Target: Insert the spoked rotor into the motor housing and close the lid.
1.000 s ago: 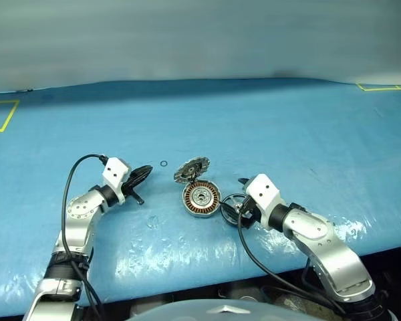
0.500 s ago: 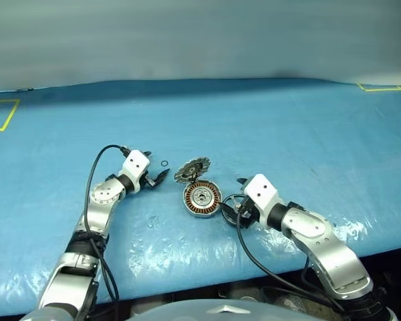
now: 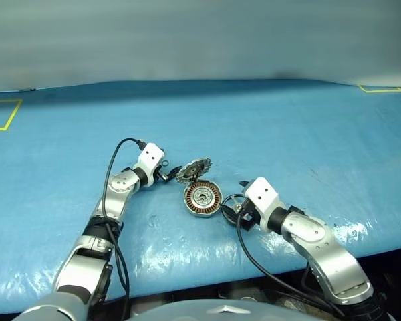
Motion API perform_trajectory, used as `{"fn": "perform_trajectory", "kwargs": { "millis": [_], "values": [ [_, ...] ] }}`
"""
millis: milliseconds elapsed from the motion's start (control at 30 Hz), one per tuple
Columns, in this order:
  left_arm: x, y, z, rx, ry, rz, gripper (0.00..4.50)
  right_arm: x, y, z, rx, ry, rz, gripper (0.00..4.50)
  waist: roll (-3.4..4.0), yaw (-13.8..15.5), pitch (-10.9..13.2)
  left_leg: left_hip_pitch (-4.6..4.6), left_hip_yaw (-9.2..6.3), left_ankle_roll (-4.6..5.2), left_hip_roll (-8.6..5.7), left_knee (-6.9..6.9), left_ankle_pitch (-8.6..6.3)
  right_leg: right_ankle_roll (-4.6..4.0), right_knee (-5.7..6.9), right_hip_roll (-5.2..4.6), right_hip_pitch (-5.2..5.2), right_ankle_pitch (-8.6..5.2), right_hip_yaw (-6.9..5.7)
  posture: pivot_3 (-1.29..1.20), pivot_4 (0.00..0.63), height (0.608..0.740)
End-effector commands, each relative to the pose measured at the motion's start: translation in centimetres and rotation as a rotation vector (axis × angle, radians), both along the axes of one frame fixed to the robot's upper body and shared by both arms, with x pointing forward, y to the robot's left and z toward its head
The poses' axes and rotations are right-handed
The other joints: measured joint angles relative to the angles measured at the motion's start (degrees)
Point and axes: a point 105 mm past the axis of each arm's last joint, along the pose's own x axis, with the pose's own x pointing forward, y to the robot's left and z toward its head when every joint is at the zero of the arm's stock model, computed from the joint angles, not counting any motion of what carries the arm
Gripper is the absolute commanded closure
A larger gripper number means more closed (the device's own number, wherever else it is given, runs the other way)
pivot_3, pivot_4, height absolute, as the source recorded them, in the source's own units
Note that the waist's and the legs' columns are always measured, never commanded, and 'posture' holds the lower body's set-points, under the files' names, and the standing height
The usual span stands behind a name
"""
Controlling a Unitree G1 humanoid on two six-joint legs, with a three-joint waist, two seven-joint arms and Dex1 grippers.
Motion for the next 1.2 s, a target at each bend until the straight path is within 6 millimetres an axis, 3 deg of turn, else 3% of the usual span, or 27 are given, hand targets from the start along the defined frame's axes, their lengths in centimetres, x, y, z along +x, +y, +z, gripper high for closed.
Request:
{"fn": "perform_trajectory", "kwargs": {
  "millis": [33, 733, 867, 1133, 1200],
  "values": [
    [-0.7, 2.1, -2.4, 0.029, 0.134, 0.071, 0.02, -0.1, 0.1, 1.0, 0.007, -0.047, 0.001, 0.0, 0.0, -0.09, -0.02, 0.06, 0.0, 0.0, 0.02, 0.0, 0.0, 0.0, 0.01, 0.0, 0.05, 0.0, 0.0, 0.0, 0.15, 0.74],
    [-2.4, 3.0, -4.6, -0.016, 0.259, 0.128, 0.02, 0.2, 0.2, 0.9, -0.023, -0.053, 0.016, 0.0, 0.07, -1.34, -0.09, 0.24, 0.06, -0.03, 0.14, -0.01, 0.01, -0.01, 0.08, 0.01, 0.12, -0.01, 0.16, 0.0, 0.15, 0.74],
    [-2.6, 2.9, -4.8, 0.012, 0.248, 0.113, 0.92, 0.3, 0.1, 0.9, -0.029, -0.053, 0.018, 0.0, 0.18, -1.33, -0.21, 0.28, 0.08, -0.03, 0.16, -0.01, 0.02, -0.02, 0.08, 0.01, 0.15, -0.01, 0.17, 0.0, 0.15, 0.74],
    [-3.0, 2.9, -5.3, 0.031, 0.271, 0.105, 3.62, 0.2, 0.2, 0.8, -0.033, -0.052, 0.02, 0.0, 0.38, -1.28, -0.4, 0.3, 0.08, -0.03, 0.15, -0.01, 0.01, -0.25, 0.09, 0.0, 0.17, -0.15, 0.18, 0.0, 0.15, 0.74],
    [-3.1, 3.1, -5.5, 0.028, 0.279, 0.103, 3.85, 0.2, 0.2, 0.7, -0.04, -0.051, 0.02, 0.0, 0.42, -1.29, -0.47, 0.31, 0.08, -0.03, 0.15, -0.01, 0.01, -0.25, 0.08, 0.0, 0.17, -0.15, 0.18, 0.0, 0.15, 0.74]
  ]
}}
